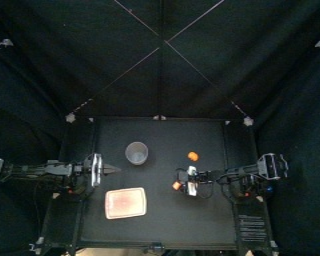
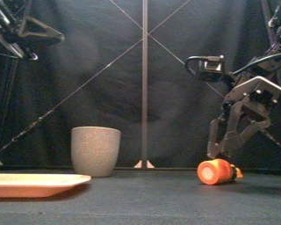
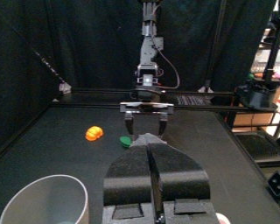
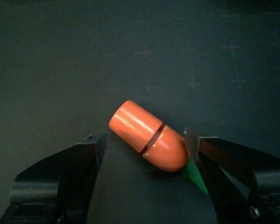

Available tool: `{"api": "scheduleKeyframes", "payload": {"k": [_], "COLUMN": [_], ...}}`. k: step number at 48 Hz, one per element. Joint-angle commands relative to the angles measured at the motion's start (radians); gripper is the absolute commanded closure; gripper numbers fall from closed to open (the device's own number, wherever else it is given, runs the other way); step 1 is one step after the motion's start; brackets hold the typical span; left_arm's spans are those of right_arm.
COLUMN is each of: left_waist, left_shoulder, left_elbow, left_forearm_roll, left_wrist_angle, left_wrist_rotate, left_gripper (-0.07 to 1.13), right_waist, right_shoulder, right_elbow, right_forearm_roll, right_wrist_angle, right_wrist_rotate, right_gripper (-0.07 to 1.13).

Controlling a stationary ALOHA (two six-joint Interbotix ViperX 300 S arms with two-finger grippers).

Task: Pick the carrot then place it in the grey bowl
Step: Pick the carrot

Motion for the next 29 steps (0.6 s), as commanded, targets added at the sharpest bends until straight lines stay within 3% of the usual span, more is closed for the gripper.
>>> {"api": "scheduleKeyframes", "payload": {"k": [1,16,29], "left_waist": [0.002,0.002,0.002], "left_shoulder": [0.002,0.002,0.002], "left_elbow": [-0.011,-0.003,-0.002], "left_forearm_roll": [0.0,-0.002,-0.002], "left_wrist_angle": [-0.003,-0.005,-0.005], "left_wrist_rotate": [0.0,0.0,0.0], "left_gripper": [1.07,1.07,1.07], "right_waist": [-0.006,0.005,0.005], "right_shoulder": [0.002,0.083,0.115], "right_elbow": [-0.025,-0.048,-0.083], "right_forearm_roll": [-0.003,-0.003,-0.003], "right_wrist_angle": [-0.006,0.017,0.043], "right_wrist_rotate": [0.0,0.003,0.0], "right_gripper": [0.03,0.03,0.13]}}
